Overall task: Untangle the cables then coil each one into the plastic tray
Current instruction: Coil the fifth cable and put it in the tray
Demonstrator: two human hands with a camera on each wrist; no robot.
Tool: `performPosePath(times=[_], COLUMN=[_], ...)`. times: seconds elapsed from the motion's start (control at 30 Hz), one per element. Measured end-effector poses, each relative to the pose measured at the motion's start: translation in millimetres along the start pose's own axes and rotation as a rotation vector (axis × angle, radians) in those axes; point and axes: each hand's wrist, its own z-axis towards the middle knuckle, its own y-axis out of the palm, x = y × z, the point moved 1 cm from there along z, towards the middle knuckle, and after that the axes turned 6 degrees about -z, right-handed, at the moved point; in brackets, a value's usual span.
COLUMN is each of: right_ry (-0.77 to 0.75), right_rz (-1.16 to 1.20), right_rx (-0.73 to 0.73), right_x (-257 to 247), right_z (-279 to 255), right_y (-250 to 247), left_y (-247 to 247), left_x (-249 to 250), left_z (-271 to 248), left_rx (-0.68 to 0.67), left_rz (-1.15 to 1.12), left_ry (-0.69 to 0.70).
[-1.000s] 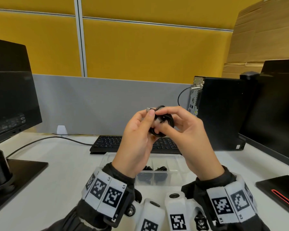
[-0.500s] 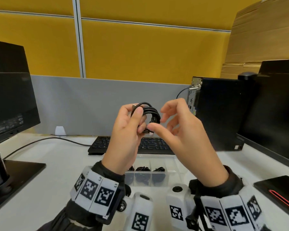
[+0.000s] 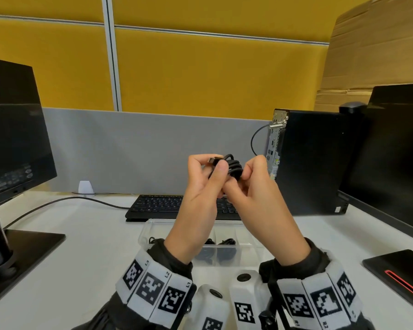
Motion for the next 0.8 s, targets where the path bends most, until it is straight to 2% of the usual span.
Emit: performPosePath(times=[0.3, 0.5, 0.7, 0.8], right_ry=[-0.089, -0.048, -0.040, -0.032], right_rz=[-0.445, -0.328, -0.385, -0.364], right_rx=[-0.071, -0.216, -0.147, -0.113], right_x=[-4, -4, -2, -2], right_z=[-7, -2, -5, -6], right_y=[3, -7, -4, -5], left_y=[-12, -22, -19, -19], left_x=[-4, -7, -10, -7], left_z=[6, 13, 11, 11], left_rx=[0.101, 0.145, 0.057, -0.002], left_rz=[0.077, 0.044, 0.011, -0.019], left_ry=[-0.016, -0.024, -0.003, -0.036])
